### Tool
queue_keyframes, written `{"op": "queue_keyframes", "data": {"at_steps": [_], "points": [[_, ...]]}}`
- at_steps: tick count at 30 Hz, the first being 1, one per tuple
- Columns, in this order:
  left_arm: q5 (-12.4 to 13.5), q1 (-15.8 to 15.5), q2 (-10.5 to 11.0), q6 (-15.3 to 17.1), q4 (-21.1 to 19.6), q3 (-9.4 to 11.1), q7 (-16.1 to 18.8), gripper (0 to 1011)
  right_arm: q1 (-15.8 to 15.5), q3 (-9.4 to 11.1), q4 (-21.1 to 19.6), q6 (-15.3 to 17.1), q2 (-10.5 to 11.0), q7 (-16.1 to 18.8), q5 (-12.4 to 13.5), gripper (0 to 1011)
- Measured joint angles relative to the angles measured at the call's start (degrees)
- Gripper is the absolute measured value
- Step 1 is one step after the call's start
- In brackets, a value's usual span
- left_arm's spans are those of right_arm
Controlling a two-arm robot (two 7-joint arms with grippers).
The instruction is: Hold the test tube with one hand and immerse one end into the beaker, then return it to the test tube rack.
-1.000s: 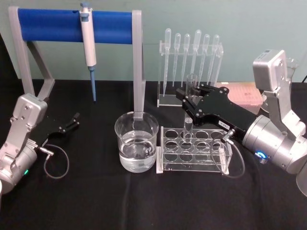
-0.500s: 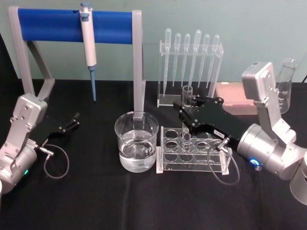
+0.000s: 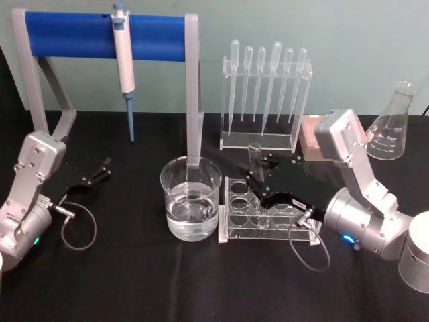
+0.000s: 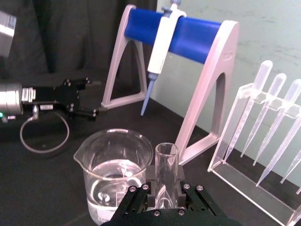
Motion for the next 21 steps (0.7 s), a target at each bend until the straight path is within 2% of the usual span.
{"op": "queue_keyframes", "data": {"at_steps": [3,8,9,12,15,16,17,19,20,21], "points": [[0.0,0.0,0.0,0.0,0.0,0.0,0.0,1000,0.4,-0.5,0.3,0.6,0.2,0.5,-1.2,243],[0.0,0.0,0.0,0.0,0.0,0.0,0.0,1000,0.3,-0.5,0.1,1.1,0.2,0.6,-2.0,371],[0.0,0.0,0.0,0.0,0.0,0.0,0.0,1000,0.1,-0.3,-0.4,1.5,0.4,0.6,-2.1,433],[0.0,0.0,0.0,0.0,0.0,0.0,0.0,1000,-0.9,0.2,-1.9,2.6,1.0,0.3,-2.4,512],[0.0,0.0,0.0,0.0,0.0,0.0,0.0,1000,-2.8,1.3,-4.7,4.6,2.4,-0.4,-2.5,594],[0.0,0.0,0.0,0.0,0.0,0.0,0.0,1000,-4.1,2.2,-6.7,6.1,3.4,-0.8,-2.5,653],[0.0,0.0,0.0,0.0,0.0,0.0,0.0,1000,-4.1,2.2,-6.7,6.1,3.4,-0.8,-2.5,653],[0.0,0.0,0.0,0.0,0.0,0.0,0.0,1000,-7.0,4.4,-10.5,9.2,5.4,-1.4,-1.7,715],[0.0,0.0,0.0,0.0,0.0,0.0,0.0,1000,-7.7,5.0,-11.3,9.9,5.8,-1.5,-1.4,771],[0.0,0.0,0.0,0.0,0.0,0.0,0.0,1000,-9.0,6.5,-12.8,11.0,6.7,-1.9,-0.8,789]]}}
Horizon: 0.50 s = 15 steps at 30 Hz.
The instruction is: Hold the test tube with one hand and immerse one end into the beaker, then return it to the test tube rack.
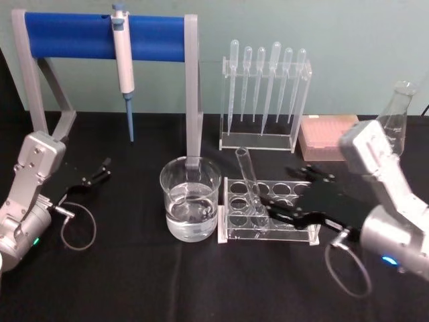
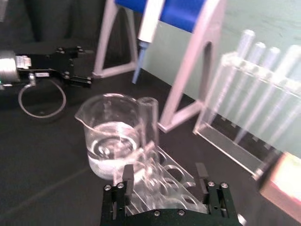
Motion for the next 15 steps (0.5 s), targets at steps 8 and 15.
{"op": "queue_keyframes", "data": {"at_steps": [8,15], "points": [[0.0,0.0,0.0,0.0,0.0,0.0,0.0,1000,-5.0,7.1,0.0,-3.7,-0.7,-6.3,-0.7,1000],[0.0,0.0,0.0,0.0,0.0,0.0,0.0,1000,-7.1,10.4,6.5,-14.5,-6.4,-16.4,-6.6,1000]]}}
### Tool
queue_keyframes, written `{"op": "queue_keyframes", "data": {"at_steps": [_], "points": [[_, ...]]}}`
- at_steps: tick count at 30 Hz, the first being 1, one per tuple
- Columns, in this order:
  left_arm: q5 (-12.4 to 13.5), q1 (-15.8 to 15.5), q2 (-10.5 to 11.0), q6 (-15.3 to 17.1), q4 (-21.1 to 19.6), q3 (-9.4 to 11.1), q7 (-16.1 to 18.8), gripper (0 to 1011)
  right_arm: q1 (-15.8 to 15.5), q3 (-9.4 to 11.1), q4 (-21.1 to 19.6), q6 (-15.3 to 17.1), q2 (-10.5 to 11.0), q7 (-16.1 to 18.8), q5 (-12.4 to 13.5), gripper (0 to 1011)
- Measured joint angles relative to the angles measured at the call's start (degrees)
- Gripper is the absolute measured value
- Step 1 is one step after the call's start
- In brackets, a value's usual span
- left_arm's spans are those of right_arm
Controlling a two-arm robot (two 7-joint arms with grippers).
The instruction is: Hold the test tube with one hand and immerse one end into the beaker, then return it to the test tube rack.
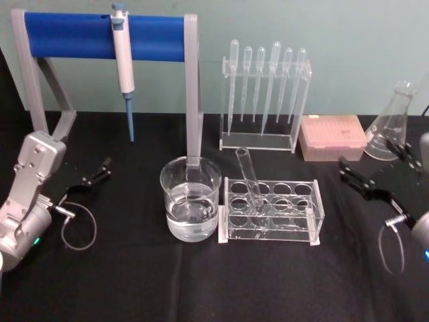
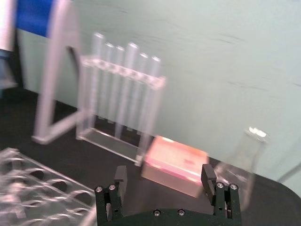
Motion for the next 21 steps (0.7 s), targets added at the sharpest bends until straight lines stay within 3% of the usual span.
{"op": "queue_keyframes", "data": {"at_steps": [4,8,21], "points": [[0.0,0.0,0.0,0.0,0.0,0.0,0.0,1000,0.5,-0.6,5.3,-3.7,-1.8,-1.9,-2.8,1000],[0.0,0.0,0.0,0.0,0.0,0.0,0.0,1000,1.3,-1.3,10.7,-6.4,-3.4,-1.0,-3.0,1000],[0.0,0.0,0.0,0.0,0.0,0.0,0.0,1000,1.4,-1.3,11.3,-6.9,-3.7,-0.6,-3.0,1000]]}}
